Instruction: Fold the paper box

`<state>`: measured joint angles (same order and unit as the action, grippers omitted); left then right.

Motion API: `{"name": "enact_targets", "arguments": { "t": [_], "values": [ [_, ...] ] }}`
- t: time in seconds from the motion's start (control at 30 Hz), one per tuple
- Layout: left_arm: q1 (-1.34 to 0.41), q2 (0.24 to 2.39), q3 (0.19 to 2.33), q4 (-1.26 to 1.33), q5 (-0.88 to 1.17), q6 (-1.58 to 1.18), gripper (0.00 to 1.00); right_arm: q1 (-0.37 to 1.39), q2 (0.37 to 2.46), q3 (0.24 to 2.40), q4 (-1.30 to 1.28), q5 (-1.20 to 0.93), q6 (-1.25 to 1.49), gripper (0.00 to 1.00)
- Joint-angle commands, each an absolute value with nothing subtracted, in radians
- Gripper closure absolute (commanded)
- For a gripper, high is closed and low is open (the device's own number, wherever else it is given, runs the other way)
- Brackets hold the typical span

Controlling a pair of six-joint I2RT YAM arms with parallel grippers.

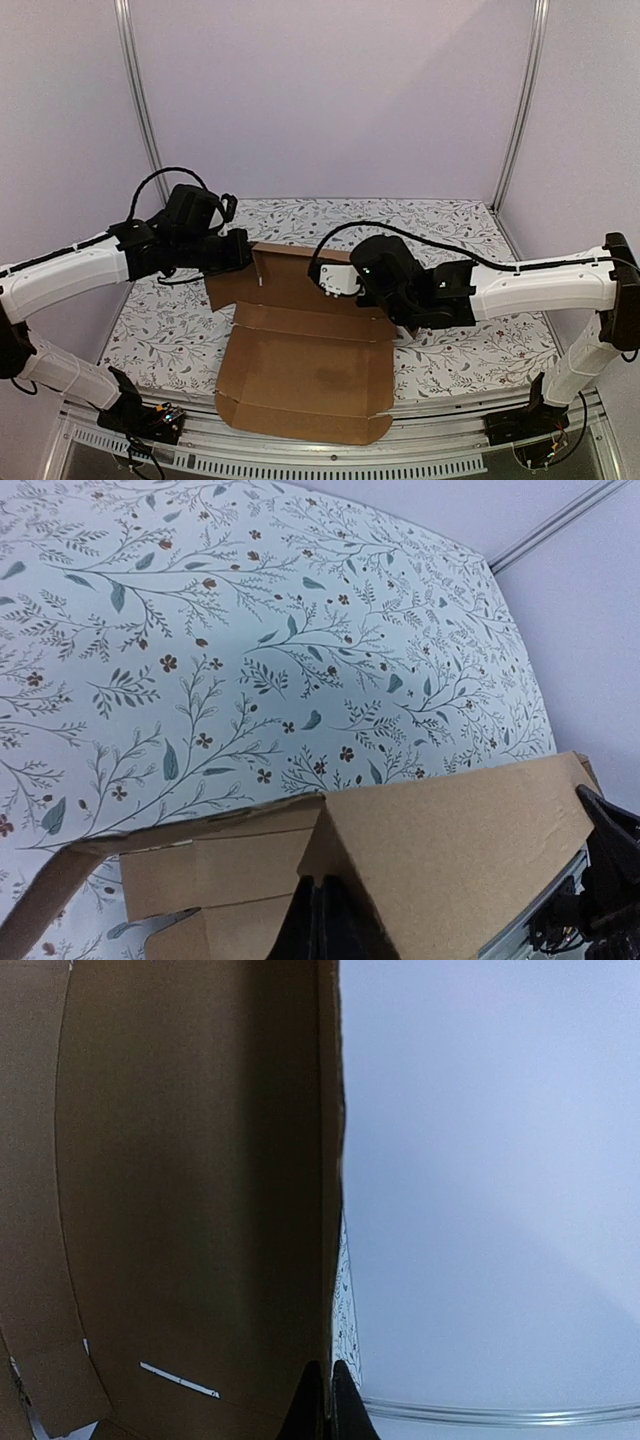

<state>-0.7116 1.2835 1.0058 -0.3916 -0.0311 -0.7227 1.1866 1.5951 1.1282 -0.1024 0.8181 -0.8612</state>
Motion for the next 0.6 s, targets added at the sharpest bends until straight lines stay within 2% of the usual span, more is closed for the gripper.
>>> {"name": "enact_targets", "arguments": {
  "t": [0.0, 0.2, 0.43, 0.57],
  "values": [
    [-0.727, 1.233, 0.961, -0.444, -0.096, -0.716, 1.00, 1.194, 1.601, 1.103, -0.053, 0.834, -0.860, 1.00],
    [-0.727, 1.148, 0.866, -0.491, -0.146, -0.735, 1.00, 1.181, 1.620, 1.115, -0.051, 0.848, -0.848, 1.00],
    [-0.727, 0.984, 0.740, -0.495, -0.178, -0.747, 0.99, 1.124, 1.605, 1.156, -0.146, 0.766, -0.802, 1.00],
    [-0.727, 0.967, 0.667, -0.447, -0.160, -0.767, 0.98, 1.087, 1.628, 1.199, -0.200, 0.718, -0.796, 1.00]
  ]
}}
